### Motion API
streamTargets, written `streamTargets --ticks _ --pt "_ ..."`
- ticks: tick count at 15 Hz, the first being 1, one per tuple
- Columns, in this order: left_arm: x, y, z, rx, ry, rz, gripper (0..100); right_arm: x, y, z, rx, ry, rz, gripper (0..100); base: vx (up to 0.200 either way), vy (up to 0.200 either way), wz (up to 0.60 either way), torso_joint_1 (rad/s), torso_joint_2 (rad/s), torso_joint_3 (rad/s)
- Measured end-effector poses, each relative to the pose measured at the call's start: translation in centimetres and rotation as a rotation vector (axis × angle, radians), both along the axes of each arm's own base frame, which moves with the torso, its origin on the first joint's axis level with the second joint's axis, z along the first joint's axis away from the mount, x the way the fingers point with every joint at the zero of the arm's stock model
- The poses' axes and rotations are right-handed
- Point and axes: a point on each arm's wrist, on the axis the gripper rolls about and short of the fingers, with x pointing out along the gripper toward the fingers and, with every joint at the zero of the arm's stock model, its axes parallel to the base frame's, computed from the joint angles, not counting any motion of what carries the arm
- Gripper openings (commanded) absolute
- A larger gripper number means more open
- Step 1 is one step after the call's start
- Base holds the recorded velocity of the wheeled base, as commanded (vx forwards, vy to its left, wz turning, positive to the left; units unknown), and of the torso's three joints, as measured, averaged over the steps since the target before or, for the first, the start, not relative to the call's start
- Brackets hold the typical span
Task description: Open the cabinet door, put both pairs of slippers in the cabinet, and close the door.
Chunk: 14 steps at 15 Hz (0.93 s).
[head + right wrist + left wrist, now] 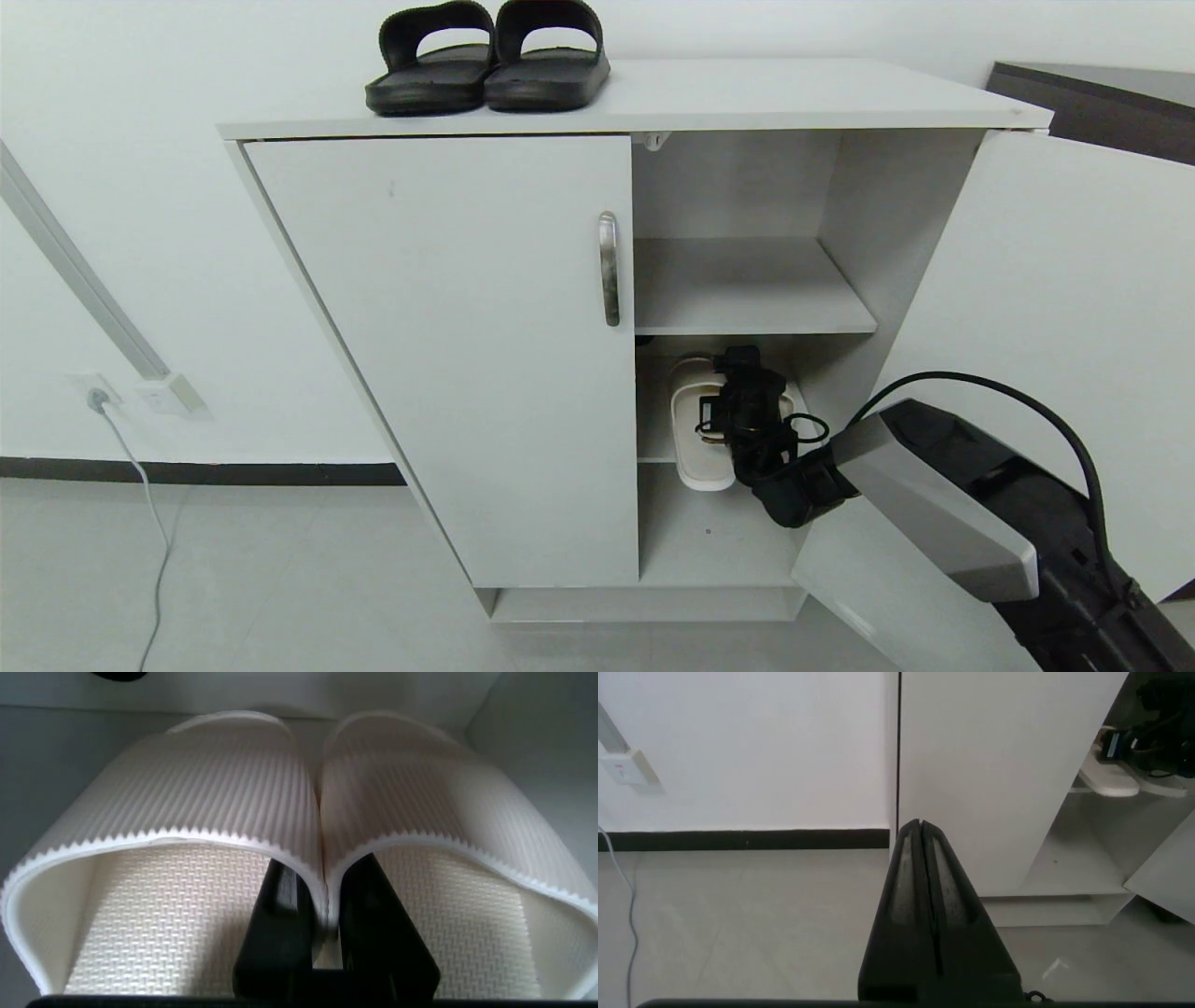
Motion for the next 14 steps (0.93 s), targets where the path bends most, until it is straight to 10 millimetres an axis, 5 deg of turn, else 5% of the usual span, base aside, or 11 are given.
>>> streamTargets --ticks 9,10,14 --pt "0.0 0.0 0.0 0.0 0.0 0.0 0 1.4 0.1 -0.3 -0.001 0.007 -0.01 0 0.0 0.0 0.0 0.0 0.0 0.0" --pt "0.0 0.0 0.0 0.0 0.0 0.0 0 1.5 0.1 -0.4 -0.002 0.007 -0.011 100 0.0 0.0 0.0 0.0 0.0 0.0" --pt "0.0 0.0 0.0 0.0 0.0 0.0 0 1.6 -0.2 -0.8 -0.006 0.015 -0.017 100 0.0 0.0 0.0 0.0 0.0 0.0"
